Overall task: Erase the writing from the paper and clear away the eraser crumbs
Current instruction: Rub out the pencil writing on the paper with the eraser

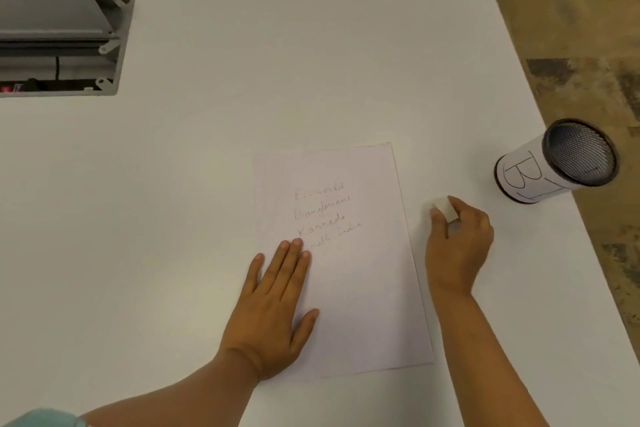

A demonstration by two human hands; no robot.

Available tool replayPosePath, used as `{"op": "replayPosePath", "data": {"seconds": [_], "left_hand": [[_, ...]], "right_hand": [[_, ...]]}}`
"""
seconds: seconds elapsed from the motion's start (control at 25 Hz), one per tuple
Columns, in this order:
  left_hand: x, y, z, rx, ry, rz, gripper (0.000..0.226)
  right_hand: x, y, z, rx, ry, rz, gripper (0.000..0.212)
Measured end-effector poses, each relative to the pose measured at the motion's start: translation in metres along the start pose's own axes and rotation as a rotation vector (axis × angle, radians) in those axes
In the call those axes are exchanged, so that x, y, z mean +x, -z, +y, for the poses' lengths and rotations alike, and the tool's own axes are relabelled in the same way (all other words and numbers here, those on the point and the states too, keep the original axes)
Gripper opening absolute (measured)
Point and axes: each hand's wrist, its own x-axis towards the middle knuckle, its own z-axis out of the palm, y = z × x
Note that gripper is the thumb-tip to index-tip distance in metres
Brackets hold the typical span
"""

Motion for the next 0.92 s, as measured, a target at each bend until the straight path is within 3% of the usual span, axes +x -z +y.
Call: {"op": "replayPosePath", "data": {"seconds": [0.08, 0.2, 0.32, 0.64, 0.76, 0.92], "left_hand": [[0.000, 0.001, 0.000, 0.002, -0.003, -0.005, 0.067], [0.000, 0.003, 0.001, 0.002, -0.004, -0.011, 0.067], [0.002, 0.003, 0.002, 0.001, 0.017, -0.004, 0.067], [0.002, 0.003, 0.003, -0.013, 0.026, -0.025, 0.067], [0.003, 0.008, -0.002, -0.029, 0.029, -0.022, 0.067], [0.026, 0.022, -0.038, -0.019, 0.164, 0.023, 0.074]], "right_hand": [[-0.016, -0.012, -0.024, 0.145, 0.049, 0.007, 0.026], [-0.052, -0.039, -0.061, 0.291, 0.186, -0.204, 0.022], [-0.067, -0.059, -0.065, 0.329, 0.158, -0.333, 0.020], [-0.065, -0.067, -0.056, 0.453, 0.070, -0.177, 0.020], [-0.067, -0.066, -0.058, 0.405, 0.075, -0.210, 0.020], [-0.067, -0.065, -0.060, 0.379, 0.071, -0.248, 0.018]]}}
